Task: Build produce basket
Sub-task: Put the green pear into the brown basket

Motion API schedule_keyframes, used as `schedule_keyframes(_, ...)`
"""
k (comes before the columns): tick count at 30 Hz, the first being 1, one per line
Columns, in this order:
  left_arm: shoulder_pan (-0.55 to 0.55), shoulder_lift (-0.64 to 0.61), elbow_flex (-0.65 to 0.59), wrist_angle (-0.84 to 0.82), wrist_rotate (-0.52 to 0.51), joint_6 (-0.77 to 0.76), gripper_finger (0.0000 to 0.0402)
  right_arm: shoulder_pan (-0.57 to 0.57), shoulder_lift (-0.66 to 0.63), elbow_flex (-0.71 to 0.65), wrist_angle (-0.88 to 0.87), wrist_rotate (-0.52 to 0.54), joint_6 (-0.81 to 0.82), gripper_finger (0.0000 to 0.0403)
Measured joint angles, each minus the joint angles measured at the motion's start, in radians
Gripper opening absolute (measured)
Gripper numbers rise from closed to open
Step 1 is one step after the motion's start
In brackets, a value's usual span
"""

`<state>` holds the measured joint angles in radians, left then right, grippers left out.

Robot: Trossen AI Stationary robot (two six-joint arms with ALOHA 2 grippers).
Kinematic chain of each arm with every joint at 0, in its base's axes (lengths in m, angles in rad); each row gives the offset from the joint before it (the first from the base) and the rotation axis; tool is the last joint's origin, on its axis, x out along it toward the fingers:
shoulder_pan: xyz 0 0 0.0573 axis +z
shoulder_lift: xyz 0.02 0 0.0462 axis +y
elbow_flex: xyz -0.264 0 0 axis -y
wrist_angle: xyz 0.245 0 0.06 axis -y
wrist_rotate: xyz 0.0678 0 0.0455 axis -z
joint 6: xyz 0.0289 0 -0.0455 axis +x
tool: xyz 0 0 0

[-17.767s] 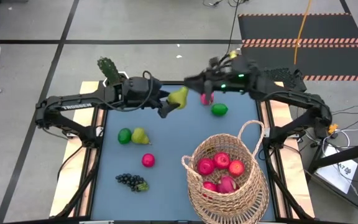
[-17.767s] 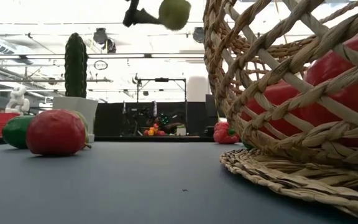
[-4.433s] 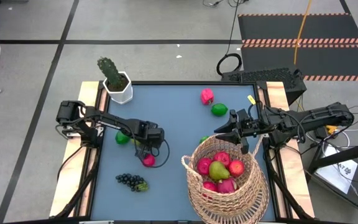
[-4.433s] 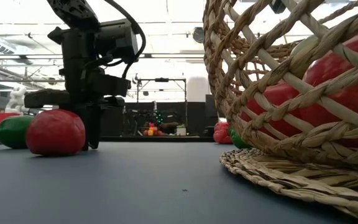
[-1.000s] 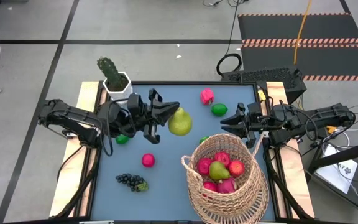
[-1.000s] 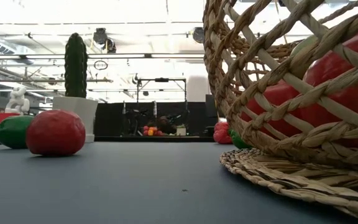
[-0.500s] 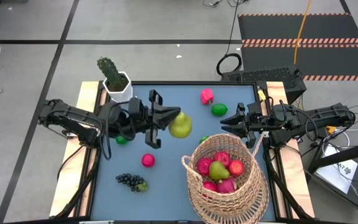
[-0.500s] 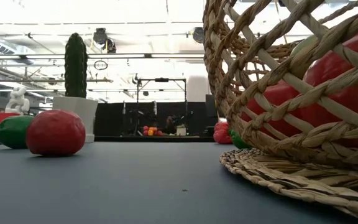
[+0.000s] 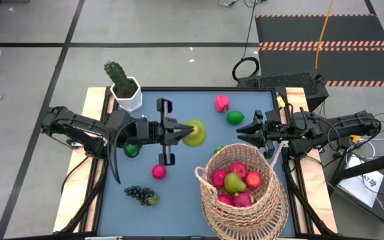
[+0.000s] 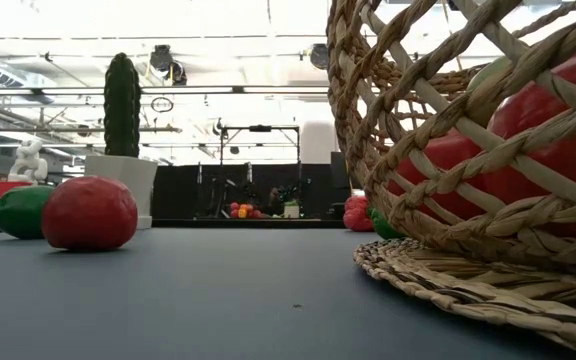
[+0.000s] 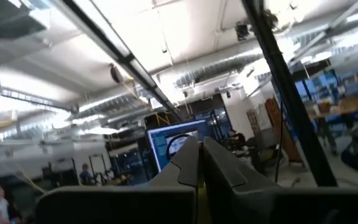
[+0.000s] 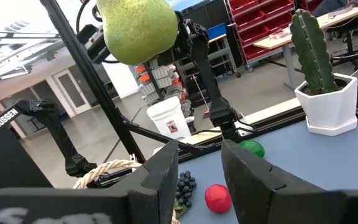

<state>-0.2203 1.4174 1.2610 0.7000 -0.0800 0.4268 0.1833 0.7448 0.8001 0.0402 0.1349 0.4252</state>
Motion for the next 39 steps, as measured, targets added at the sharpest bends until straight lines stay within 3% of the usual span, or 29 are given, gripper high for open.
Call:
schedule_keyframes(10, -0.005, 0.0, 0.0, -0.009, 0.031, 0.176, 0.0013, 0.0, 0.0, 0.0, 0.0, 0.0, 0.0, 0.0116)
schedule_keyframes(28, -0.006, 0.0, 0.0, -0.028, 0.031, 0.167, 0.0011, 0.0, 0.0, 0.0, 0.0, 0.0, 0.0, 0.0116)
schedule_keyframes(34, -0.006, 0.0, 0.0, -0.027, 0.022, 0.095, 0.001, 0.0, 0.0, 0.0, 0.006, 0.0, 0.025, 0.0116)
schedule_keyframes(39, -0.006, 0.0, 0.0, -0.027, -0.045, -0.048, 0.0011, 0.0, 0.002, 0.0, 0.097, 0.0, 0.041, 0.0116)
